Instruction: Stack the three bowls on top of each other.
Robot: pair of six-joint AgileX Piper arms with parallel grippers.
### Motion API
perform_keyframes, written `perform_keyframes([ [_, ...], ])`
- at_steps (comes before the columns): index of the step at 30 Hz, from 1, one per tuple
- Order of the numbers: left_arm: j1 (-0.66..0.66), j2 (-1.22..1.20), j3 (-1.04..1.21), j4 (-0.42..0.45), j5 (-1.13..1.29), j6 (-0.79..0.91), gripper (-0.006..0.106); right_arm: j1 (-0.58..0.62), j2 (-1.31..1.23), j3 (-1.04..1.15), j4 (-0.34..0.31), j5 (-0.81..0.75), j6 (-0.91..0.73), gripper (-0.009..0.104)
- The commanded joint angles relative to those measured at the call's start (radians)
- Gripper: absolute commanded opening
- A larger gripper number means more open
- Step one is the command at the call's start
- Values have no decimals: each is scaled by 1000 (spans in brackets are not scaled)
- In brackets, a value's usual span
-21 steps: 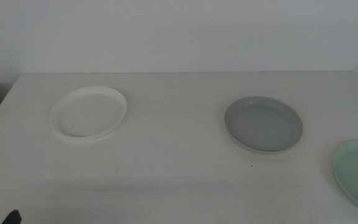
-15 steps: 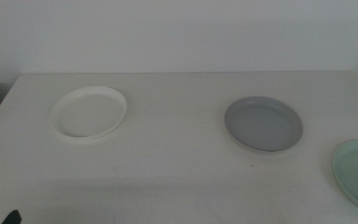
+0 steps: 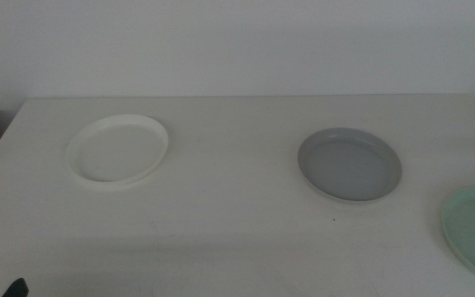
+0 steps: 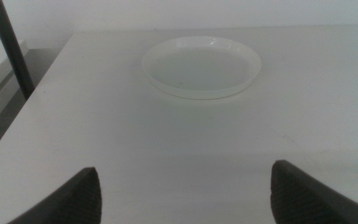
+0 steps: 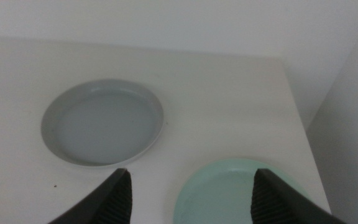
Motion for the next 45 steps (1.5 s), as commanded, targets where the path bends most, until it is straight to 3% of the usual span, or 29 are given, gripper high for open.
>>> perform_keyframes([
  [1,-1,-13,-5,-8,-81,-13,105,-6,126,-129,-3,-15,0,49],
  [7,-1,-13,-5,-8,-81,-13,105,-6,427,-407,69,126,6,49],
  [20,-1,-13,-5,-8,-81,-13,105,-6,937,-766,80,165,5,49],
  [28,-1,-13,-5,-8,-81,-13,105,-6,1214,-968,156,278,5,49],
  [38,-1,-14,-5,-7,-81,-13,105,-6,1444,-1062,168,291,5,47],
  [45,-1,-14,-5,-7,-81,-13,105,-6,1518,-1063,201,265,5,35],
])
